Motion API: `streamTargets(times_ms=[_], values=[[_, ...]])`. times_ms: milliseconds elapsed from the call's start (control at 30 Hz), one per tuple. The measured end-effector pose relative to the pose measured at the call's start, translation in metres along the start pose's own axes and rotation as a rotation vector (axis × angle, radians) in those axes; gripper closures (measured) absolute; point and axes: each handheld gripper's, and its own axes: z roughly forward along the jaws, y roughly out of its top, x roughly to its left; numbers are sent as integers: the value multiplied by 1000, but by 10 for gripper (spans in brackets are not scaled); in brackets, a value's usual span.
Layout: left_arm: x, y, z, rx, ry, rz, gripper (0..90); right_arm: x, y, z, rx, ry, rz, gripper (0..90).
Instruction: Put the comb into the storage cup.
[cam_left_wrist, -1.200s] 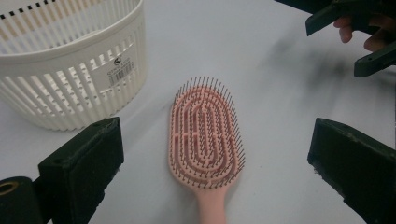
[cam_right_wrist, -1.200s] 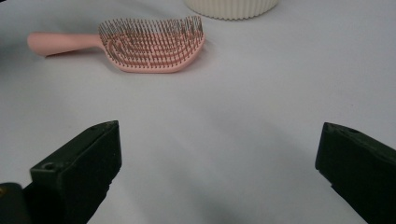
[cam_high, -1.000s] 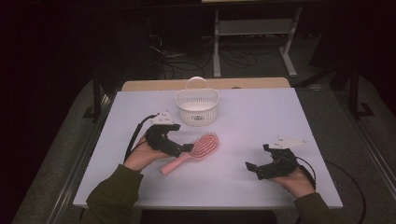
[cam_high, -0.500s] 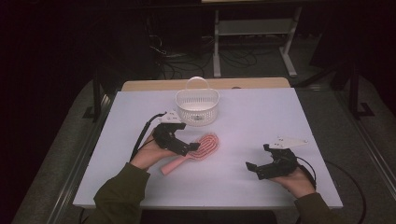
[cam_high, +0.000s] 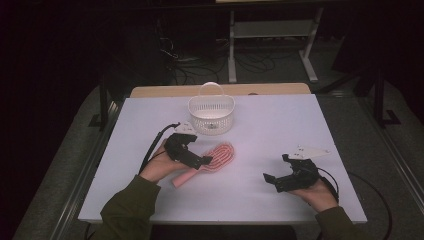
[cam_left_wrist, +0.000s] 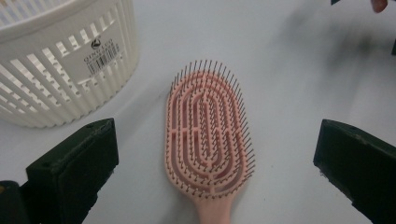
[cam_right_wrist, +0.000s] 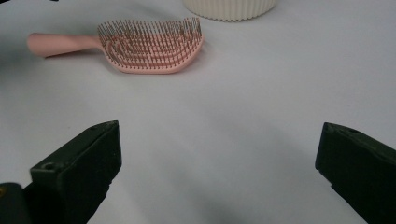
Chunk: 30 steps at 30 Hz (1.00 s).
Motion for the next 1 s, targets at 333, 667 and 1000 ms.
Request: streamTargets(times_ms=[333, 667, 1000], values=[[-2, -3, 4, 74, 2, 8, 0, 0, 0, -1, -3, 0, 0, 0], [-3, -6, 8, 131, 15, 21, 0, -1, 0, -1, -2, -1, 0, 0], [-5, -11, 15, 206, 23, 20, 0, -1, 0, -1, -2, -2, -3, 0]])
